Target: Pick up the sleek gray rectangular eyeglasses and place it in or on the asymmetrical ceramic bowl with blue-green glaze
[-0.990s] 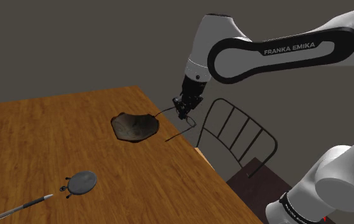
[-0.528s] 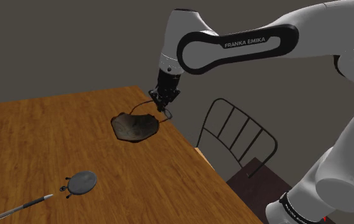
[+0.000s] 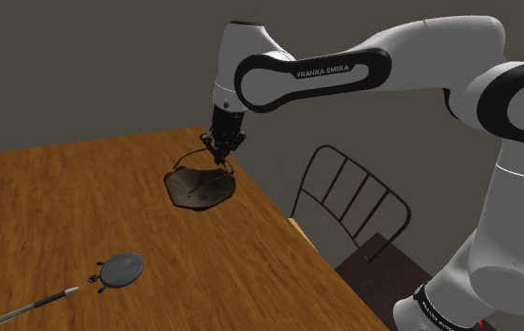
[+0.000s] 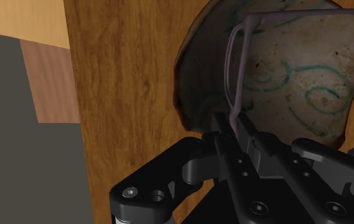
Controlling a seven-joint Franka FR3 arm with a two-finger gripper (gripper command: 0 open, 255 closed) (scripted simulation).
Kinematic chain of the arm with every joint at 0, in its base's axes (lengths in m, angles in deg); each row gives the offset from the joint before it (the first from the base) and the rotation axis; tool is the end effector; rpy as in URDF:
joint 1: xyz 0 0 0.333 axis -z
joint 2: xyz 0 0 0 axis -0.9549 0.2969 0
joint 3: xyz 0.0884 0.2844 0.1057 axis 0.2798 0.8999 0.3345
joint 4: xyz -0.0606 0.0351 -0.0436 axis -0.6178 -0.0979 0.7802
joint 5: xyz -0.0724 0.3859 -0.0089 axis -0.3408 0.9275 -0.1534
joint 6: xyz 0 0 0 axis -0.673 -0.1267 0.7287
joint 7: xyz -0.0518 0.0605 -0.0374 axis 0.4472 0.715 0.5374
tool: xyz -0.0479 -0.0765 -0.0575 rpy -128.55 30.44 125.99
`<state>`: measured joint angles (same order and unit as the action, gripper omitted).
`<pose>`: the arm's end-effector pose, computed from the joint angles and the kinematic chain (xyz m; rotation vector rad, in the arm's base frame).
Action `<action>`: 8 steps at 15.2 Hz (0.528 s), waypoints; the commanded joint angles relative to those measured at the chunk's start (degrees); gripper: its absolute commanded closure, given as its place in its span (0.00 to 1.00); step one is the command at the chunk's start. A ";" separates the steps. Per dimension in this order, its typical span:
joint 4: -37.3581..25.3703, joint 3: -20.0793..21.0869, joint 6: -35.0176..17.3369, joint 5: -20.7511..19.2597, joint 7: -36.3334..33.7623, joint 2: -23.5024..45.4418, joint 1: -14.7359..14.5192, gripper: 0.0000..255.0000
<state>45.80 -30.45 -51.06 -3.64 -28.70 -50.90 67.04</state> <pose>0.5876 0.3067 0.4543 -3.0745 0.0741 -0.1217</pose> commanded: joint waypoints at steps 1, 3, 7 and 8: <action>1.14 -0.07 -1.42 -0.21 -0.21 0.28 -0.04 1.00; 2.17 -0.17 -2.80 -0.44 -0.36 0.67 -0.06 1.00; 4.08 -0.42 -5.53 -0.99 -0.70 1.59 -0.14 1.00; 4.09 -0.42 -5.54 -0.99 -0.69 1.58 -0.14 1.00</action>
<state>49.37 -30.86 -56.09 -4.60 -29.31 -49.28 66.90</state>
